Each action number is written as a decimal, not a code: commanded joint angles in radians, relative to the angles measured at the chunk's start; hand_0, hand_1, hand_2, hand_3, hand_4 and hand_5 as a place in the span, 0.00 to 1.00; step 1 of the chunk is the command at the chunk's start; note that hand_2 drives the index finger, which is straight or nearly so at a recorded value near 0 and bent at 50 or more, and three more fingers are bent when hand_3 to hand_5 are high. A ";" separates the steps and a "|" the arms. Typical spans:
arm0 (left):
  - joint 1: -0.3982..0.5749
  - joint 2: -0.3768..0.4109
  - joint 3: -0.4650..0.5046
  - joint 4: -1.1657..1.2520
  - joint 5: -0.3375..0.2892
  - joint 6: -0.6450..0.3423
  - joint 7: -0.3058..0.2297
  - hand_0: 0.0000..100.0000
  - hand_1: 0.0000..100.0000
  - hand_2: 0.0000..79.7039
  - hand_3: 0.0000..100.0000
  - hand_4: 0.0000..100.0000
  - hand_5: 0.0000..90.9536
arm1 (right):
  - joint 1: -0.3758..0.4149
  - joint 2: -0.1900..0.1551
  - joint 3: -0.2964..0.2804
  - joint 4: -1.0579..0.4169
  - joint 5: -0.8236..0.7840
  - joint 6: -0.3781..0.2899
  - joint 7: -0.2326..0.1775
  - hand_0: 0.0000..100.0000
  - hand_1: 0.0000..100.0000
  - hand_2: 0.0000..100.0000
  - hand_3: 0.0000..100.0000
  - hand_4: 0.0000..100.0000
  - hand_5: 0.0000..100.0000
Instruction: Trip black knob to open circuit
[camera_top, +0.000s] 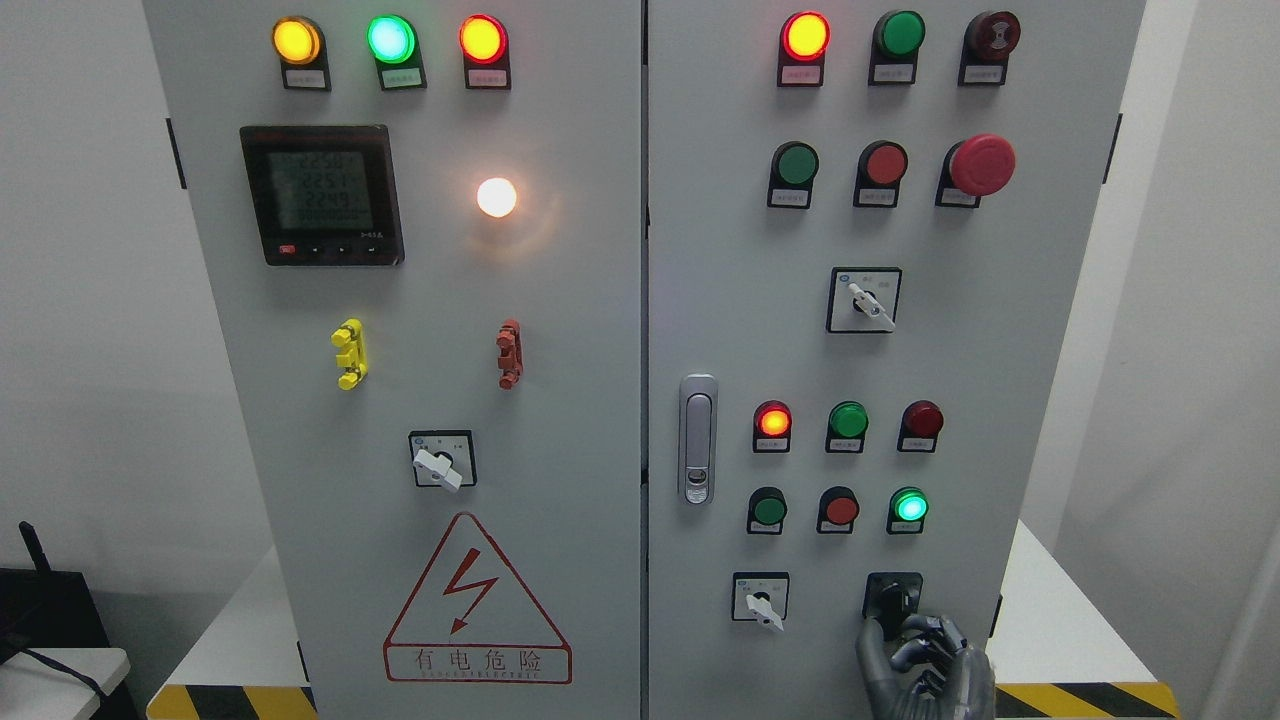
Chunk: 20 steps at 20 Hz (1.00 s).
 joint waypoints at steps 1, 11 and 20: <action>-0.008 0.000 0.000 0.000 -0.034 0.000 0.000 0.12 0.39 0.00 0.00 0.00 0.00 | 0.001 -0.002 -0.004 0.001 0.016 -0.001 -0.002 0.47 0.79 0.57 0.85 0.82 0.92; -0.008 0.000 0.000 0.000 -0.034 0.000 0.000 0.12 0.39 0.00 0.00 0.00 0.00 | 0.001 -0.002 -0.006 0.002 0.036 -0.002 -0.002 0.46 0.79 0.57 0.85 0.82 0.92; -0.008 0.000 0.000 0.000 -0.032 0.000 0.000 0.12 0.39 0.00 0.00 0.00 0.00 | 0.001 -0.002 -0.006 0.002 0.037 -0.002 -0.002 0.46 0.79 0.57 0.84 0.82 0.92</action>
